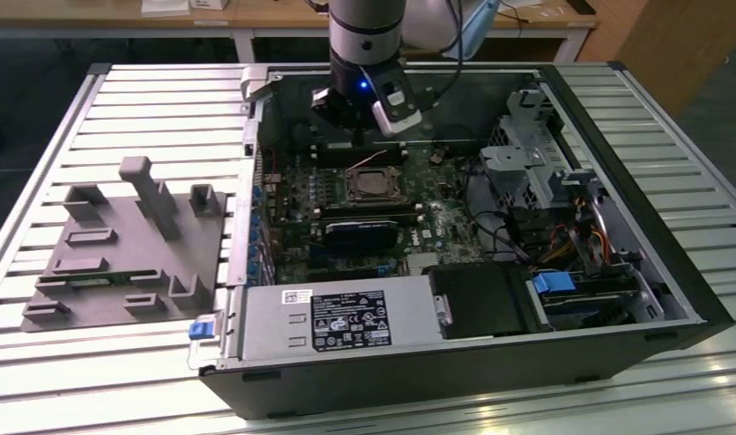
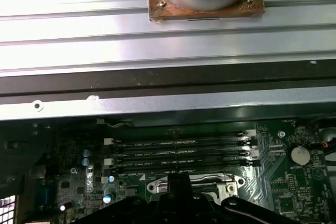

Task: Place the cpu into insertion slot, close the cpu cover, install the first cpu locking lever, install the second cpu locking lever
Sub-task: 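Install the first cpu locking lever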

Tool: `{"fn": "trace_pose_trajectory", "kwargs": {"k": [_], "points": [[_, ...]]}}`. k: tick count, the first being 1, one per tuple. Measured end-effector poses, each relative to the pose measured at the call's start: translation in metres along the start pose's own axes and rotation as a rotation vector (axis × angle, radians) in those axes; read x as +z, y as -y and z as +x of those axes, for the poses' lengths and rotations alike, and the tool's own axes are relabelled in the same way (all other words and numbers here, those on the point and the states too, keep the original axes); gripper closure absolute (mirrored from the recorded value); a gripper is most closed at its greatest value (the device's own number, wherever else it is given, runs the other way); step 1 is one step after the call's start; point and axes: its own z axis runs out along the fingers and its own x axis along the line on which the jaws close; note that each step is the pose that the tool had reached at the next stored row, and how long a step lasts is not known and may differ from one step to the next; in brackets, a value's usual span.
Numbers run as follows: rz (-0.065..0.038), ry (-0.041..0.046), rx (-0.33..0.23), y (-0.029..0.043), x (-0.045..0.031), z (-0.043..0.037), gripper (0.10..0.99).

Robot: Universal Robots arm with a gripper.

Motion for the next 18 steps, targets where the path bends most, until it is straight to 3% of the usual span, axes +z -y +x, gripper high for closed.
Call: {"fn": "trace_pose_trajectory", "kwargs": {"k": [12, 15, 18], "points": [[-0.013, 0.1575, -0.039, 0.0012, 0.0022, 0.008, 0.984], [-0.015, 0.1829, -0.044, 0.0019, 0.0038, 0.01, 0.984], [-0.016, 0.1968, -0.047, 0.0028, 0.0069, 0.0114, 0.984]]}}
